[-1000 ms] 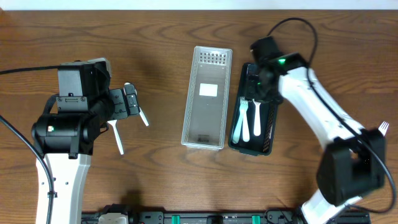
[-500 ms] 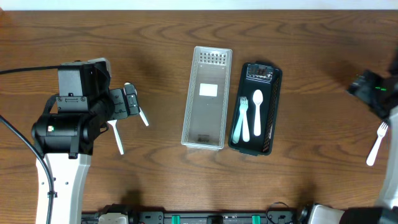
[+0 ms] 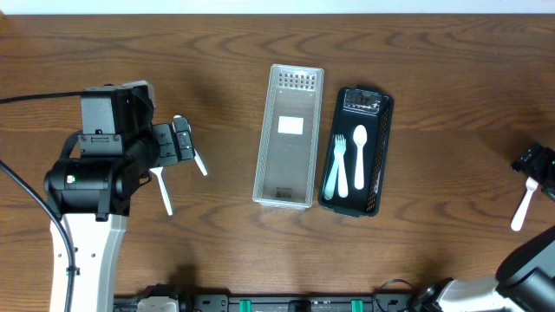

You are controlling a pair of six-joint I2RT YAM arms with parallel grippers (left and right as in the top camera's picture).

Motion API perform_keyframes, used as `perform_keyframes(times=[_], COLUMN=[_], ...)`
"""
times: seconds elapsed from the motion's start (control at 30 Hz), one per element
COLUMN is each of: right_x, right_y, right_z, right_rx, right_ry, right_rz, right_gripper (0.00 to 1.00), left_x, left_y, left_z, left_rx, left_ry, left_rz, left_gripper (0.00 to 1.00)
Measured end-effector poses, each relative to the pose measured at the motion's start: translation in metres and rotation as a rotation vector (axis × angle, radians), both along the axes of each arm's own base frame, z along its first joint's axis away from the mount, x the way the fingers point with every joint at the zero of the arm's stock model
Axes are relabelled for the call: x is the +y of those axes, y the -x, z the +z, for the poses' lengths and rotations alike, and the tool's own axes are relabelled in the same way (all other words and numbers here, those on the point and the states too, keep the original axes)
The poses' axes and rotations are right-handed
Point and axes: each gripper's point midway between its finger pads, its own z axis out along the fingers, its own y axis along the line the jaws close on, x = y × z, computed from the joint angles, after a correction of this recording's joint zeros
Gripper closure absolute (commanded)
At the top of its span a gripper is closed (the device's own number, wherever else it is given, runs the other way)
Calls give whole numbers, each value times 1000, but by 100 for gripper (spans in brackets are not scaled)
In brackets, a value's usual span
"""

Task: Pack container
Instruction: 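Move right gripper to the last white fork and grasp it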

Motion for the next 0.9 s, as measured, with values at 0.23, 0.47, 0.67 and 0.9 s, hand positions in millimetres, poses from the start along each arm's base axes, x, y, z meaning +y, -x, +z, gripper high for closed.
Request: perform_keyframes(times=[0.23,0.47,0.67,0.9], right_x=[-7,-6,-9,-15], right_y=[-4,-11,-16,-20], right_z=[-42,-80,-87,-88], right_rx=[28,50,42,33], right_ry=[-72,-129,-127,-107], right_rz=[28,54,74,86], right_gripper=[1,1,1,29], left_x=[0,0,0,0], left_y=[0,0,0,0], left_z=[0,0,0,0], left_rx=[0,0,-1,-1], left_ry=[0,0,0,0], left_rz=[0,0,0,0], left_gripper=[2,2,2,2])
